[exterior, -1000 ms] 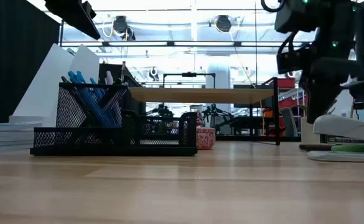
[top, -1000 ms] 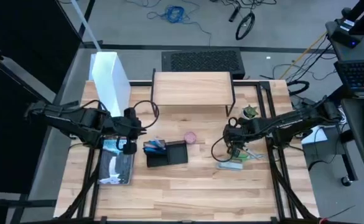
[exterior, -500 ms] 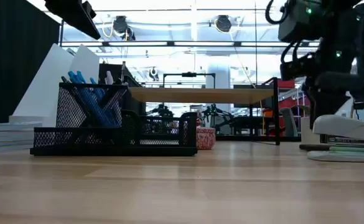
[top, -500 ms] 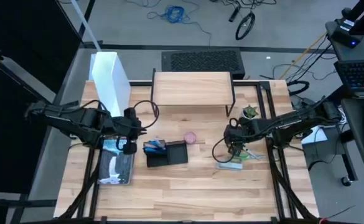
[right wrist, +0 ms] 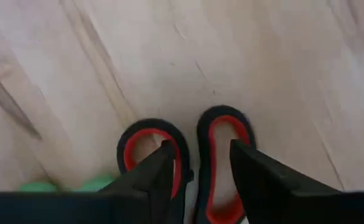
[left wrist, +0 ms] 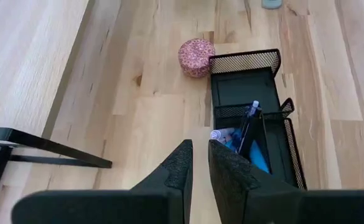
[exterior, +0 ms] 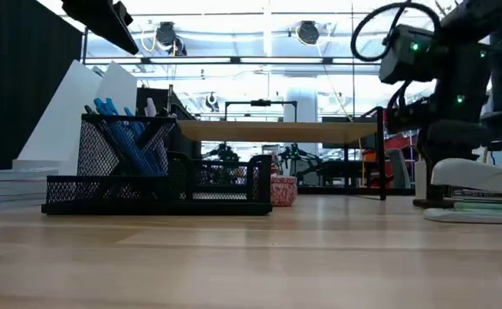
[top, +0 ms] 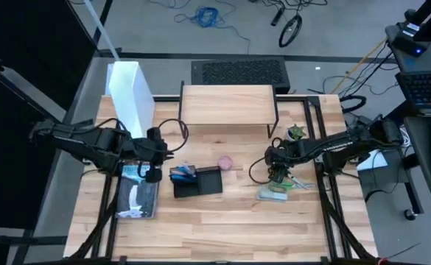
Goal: Stock shelves
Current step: Put the black scissors into the desk organizer
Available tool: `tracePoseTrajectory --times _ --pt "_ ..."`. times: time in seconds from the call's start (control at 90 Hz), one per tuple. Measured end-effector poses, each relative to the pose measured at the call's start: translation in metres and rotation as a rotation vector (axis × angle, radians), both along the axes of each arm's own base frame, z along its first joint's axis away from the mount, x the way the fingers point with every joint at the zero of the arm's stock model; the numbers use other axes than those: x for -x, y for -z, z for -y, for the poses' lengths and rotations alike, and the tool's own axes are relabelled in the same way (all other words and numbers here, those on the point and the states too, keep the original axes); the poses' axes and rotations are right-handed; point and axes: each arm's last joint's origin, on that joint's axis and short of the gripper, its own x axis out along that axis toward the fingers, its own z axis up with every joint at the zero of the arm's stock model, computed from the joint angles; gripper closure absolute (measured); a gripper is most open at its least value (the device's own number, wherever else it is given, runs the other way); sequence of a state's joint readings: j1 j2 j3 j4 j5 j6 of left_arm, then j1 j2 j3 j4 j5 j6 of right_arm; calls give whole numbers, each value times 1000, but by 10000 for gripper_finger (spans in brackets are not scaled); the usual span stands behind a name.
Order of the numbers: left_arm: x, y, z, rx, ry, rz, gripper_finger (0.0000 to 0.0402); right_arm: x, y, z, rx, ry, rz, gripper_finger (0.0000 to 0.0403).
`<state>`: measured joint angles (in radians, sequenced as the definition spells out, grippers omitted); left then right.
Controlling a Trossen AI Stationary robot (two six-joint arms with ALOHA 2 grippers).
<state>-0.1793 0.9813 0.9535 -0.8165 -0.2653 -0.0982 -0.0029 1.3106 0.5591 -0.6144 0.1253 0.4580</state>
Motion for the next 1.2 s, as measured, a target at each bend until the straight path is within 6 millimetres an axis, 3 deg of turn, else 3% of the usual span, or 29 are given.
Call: tracePoseTrajectory --times 0.367,0.7,0.878,1.2 --pt "0 0 0 1 0 2 364 -6 17 9 -63 49 -91 288" --pt "0 0 0 13 -14 4 364 -5 16 13 -76 64 -85 357" --pt "0 0 0 14 -14 4 364 -5 16 13 -76 62 -85 361" --pt "0 0 0 13 -14 4 364 -19 -4 13 -89 9 -87 361"
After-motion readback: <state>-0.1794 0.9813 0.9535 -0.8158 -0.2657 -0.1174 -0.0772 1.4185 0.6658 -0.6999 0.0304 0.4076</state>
